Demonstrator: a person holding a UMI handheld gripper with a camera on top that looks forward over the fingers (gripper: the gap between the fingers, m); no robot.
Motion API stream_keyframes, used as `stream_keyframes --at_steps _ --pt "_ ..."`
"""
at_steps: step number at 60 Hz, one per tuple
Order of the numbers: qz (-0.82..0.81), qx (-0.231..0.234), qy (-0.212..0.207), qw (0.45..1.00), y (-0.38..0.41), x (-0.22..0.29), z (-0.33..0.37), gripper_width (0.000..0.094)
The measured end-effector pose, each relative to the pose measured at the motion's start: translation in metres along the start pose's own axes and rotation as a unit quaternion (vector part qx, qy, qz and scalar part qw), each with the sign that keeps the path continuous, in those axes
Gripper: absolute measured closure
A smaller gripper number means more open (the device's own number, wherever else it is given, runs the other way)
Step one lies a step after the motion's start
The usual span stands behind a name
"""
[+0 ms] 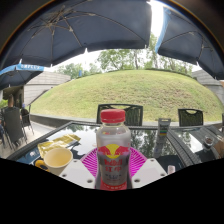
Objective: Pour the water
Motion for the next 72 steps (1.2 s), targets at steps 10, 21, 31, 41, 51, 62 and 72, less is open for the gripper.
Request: stream_keyframes --at_steps 10,21,31,41,51,62,72 --pt "0.0 0.028 0.002 1.0 0.023 -0.01 0.004 0.0585" --pt "-0.015 0.032 -0.008 0.999 0.026 -0.011 0.014 0.055" --pt "-0.015 0.028 0.024 0.999 0.025 -0.017 0.017 0.0316" --pt "-0.01 0.03 0.022 0.999 0.027 -0.002 0.053 0.0101" --pt "0.033 0.013 0.014 0.999 0.031 0.011 0.129 0.0102" --pt "0.069 0.036 0.024 0.997 0.059 0.005 0.209 0.0099" --pt "0.044 0.059 0.024 0.997 0.075 0.001 0.248 0.0097"
Point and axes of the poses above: the point between the fingertips, and its own axes, seen from behind it with the camera up: y to the left, x up, z backward, against the way the camera looks, the point moved 2 cm from there along z, backward, against the way the camera looks, and after that the axes turned 7 degrees about -y, right-handed, at the moved point
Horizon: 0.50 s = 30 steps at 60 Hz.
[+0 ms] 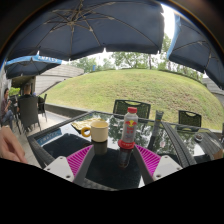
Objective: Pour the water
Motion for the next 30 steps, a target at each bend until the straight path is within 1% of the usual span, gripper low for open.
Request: stream_keyframes --at_steps 8,14,21,30 --pt "-0.017 -0.014 -0.004 1.0 -0.007 -0.001 0.011 0.0096" --pt "-0.032 -0.051 0.018 0.998 -0.02 -0.009 0.012 0.0115" --pt "-0.02 -0.089 0.019 0.996 -0.027 -0.011 0.015 0.011" --pt "-0.006 -0.119 0.038 0.992 -0.039 -0.025 0.021 0.0113"
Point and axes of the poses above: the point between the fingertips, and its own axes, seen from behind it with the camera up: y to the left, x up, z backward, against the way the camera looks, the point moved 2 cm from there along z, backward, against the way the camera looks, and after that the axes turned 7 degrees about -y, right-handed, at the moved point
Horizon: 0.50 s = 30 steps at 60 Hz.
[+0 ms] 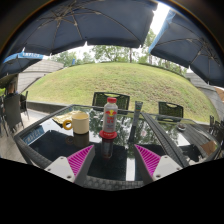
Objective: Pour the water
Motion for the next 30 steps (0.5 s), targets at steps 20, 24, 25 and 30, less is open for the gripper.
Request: stream_keyframes --at_steps 20,24,25,30 --pt "-0.006 0.0 0.018 1.0 0.002 -0.012 -0.002 0.0125" --pt "-0.013 -0.003 0.019 1.0 0.002 -0.012 -0.001 0.0124" --pt "-0.015 -0.005 0.019 1.0 0.001 -0.012 -0.001 0.0125" --pt "0.002 -0.027 0.018 0.999 -0.007 -0.013 0.001 0.0124"
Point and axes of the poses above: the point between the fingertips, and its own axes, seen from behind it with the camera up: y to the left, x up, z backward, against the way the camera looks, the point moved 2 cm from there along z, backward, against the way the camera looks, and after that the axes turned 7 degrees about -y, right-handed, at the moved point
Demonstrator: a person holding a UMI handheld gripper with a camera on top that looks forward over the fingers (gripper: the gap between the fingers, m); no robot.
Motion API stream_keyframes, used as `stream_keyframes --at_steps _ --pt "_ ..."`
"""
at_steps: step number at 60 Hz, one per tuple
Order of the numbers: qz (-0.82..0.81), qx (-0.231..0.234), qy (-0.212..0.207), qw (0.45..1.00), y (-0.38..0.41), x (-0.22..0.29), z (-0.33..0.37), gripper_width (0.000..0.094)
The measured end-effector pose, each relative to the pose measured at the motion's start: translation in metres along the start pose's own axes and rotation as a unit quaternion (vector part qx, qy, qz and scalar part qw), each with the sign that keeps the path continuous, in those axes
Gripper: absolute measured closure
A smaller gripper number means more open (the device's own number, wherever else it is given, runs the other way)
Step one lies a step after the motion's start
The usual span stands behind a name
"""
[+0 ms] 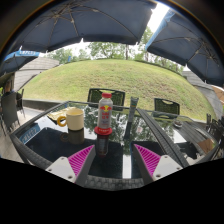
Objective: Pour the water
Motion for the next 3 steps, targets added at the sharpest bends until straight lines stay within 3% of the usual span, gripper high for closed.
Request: stream_keyframes --at_steps 3 --pt "0.001 0.0 0.001 1.0 -0.0017 -0.0017 -0.0007 0.0126"
Point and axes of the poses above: the point between the fingertips, and its own axes, seen from behind it with the camera up: y to the left, x up, z backward, against the way the camera looks, the point moved 2 cm from there along z, backward, against the way the camera looks, and after that the axes turned 7 degrees about -y, right-handed, at the moved point
